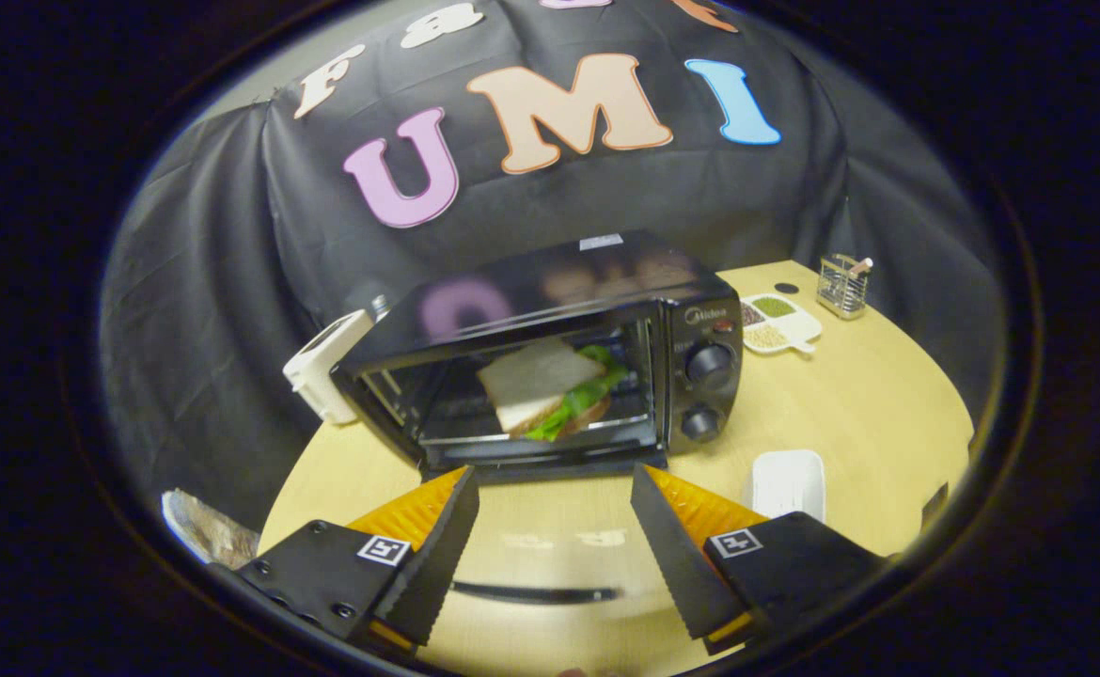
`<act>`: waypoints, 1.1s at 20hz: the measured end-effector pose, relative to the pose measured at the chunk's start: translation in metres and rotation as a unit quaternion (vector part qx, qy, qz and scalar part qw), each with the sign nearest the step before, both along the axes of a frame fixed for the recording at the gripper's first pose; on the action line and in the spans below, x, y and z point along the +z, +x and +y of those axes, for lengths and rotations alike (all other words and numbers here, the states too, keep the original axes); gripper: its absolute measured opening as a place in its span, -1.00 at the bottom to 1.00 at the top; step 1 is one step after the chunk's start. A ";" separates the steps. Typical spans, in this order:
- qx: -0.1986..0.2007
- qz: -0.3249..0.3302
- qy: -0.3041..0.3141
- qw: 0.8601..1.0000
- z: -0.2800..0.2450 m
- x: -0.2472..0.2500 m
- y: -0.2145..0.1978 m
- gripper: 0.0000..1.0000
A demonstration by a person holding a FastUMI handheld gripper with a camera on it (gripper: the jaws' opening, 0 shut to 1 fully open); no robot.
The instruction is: Open the toaster oven, put the food inside, and close the toaster oven door.
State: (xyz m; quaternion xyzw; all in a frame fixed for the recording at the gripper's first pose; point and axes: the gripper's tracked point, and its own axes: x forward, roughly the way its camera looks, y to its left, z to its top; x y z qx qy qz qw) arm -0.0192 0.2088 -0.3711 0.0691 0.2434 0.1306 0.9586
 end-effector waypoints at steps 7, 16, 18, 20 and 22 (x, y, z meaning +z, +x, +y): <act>0.053 0.106 0.009 0.993 -0.005 -0.052 -0.073 0.99; 0.058 0.172 -0.005 0.983 -0.016 -0.122 -0.070 0.99; 0.064 0.169 0.002 0.984 -0.010 -0.120 -0.063 0.99; 0.063 0.160 0.013 0.985 -0.009 -0.114 -0.056 0.99; 0.060 0.163 0.020 0.985 -0.009 -0.110 -0.057 0.98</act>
